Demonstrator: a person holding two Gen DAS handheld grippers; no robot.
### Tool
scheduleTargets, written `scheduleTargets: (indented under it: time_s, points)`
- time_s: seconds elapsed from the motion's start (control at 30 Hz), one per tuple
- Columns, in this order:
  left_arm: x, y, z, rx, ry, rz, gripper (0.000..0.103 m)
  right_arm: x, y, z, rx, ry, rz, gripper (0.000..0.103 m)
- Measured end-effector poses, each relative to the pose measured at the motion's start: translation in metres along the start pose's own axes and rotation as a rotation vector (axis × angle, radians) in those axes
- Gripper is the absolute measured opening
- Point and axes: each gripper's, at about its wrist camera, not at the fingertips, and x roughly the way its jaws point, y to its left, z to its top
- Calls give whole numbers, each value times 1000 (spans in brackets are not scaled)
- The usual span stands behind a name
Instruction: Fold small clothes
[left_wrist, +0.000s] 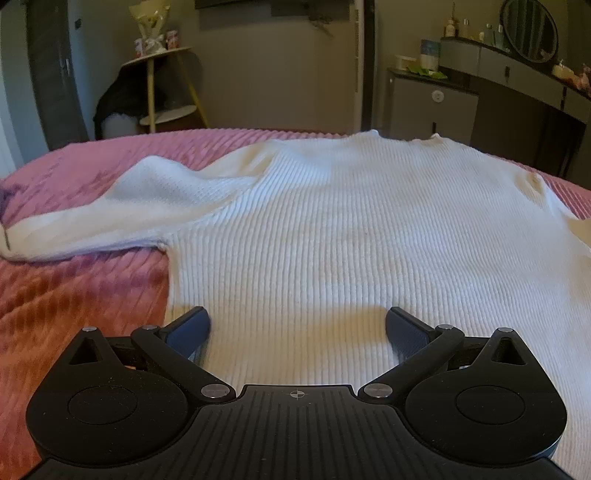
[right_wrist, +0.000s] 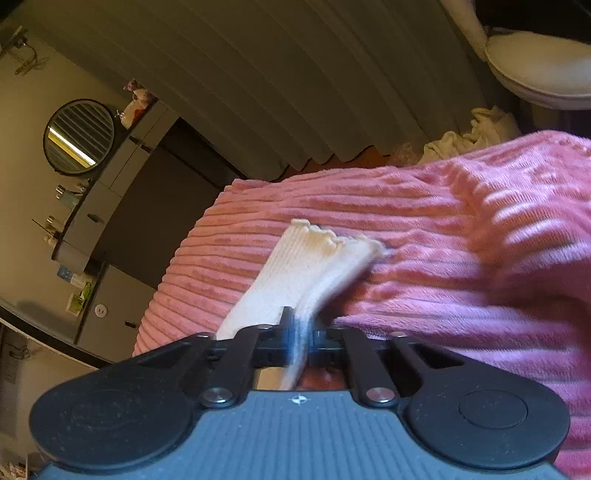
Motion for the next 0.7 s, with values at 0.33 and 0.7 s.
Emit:
scheduleTargets:
  time_s: [0.33, 0.7]
  points:
    - [4, 14, 9, -44, 77, -61, 103, -123, 187, -138, -885, -85, 374, 7]
    - [-14, 68, 24, -303, 87, -238, 103, -149, 195, -296, -833, 319, 530, 42]
